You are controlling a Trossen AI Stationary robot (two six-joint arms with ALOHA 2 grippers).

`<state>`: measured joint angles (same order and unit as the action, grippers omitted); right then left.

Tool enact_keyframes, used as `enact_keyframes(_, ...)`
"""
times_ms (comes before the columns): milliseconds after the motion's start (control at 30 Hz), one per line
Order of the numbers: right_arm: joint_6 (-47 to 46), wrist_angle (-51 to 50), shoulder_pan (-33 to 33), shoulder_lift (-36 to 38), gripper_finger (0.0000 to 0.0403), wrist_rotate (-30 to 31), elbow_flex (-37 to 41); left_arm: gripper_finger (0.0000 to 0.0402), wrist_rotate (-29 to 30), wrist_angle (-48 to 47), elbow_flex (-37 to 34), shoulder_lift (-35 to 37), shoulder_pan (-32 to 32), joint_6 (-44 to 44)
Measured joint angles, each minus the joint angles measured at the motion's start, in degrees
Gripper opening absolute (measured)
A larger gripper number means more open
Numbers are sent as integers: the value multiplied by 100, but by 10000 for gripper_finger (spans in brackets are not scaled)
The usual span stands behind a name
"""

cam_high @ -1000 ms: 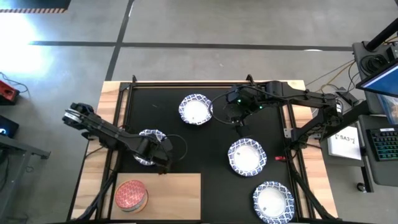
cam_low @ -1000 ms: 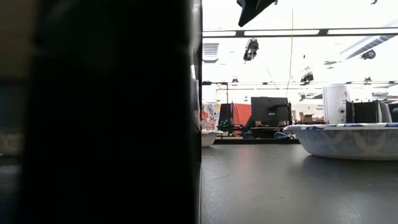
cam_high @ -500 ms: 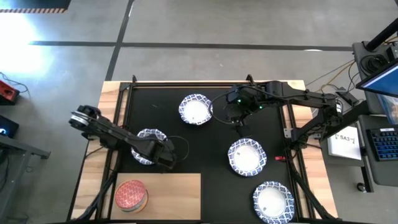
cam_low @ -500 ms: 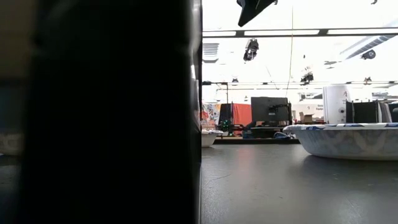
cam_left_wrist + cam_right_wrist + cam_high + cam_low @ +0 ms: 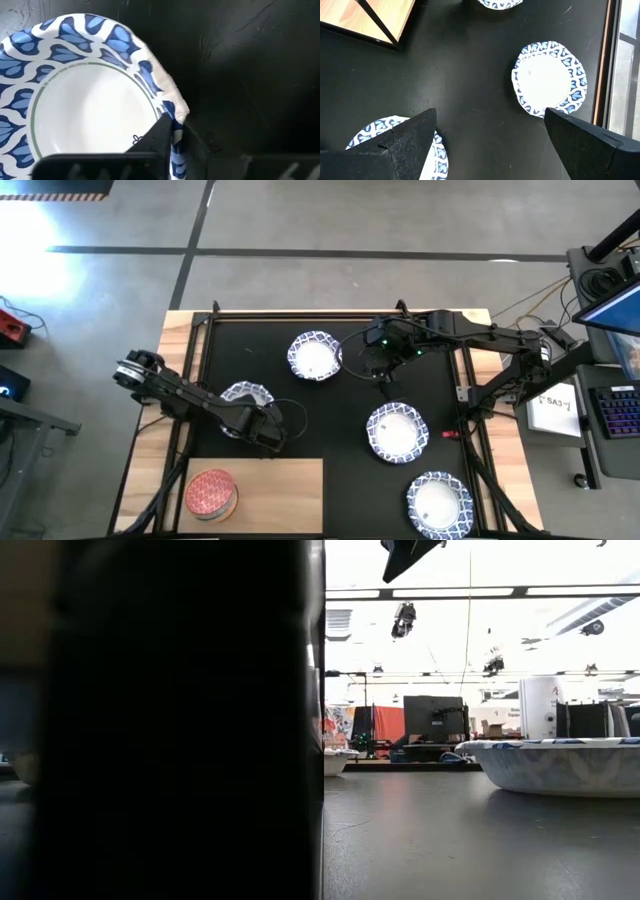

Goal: Place and stack bowls onto a shelf
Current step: Put the white patterned bowl on the shelf

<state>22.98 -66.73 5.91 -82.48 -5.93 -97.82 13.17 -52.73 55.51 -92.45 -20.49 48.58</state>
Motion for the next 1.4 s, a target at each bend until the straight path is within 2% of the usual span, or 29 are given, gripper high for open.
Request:
enact_keyframes(333, -1, 4, 1, 0, 359, 0, 0, 3, -19, 138, 19, 82, 2, -6)
enact_keyframes(800, 6, 10, 1, 0, 359, 0, 0, 1, -14, -222, 1339, 105, -140, -549)
enact_keyframes(1167, -3, 11, 0, 0, 359, 0, 0, 1, 291, -177, 2397, 41, -1071, -808)
enact_keyframes(1400, 6, 12, 2, 0, 359, 0, 0, 1, 295, -177, 3039, -474, -1835, -781)
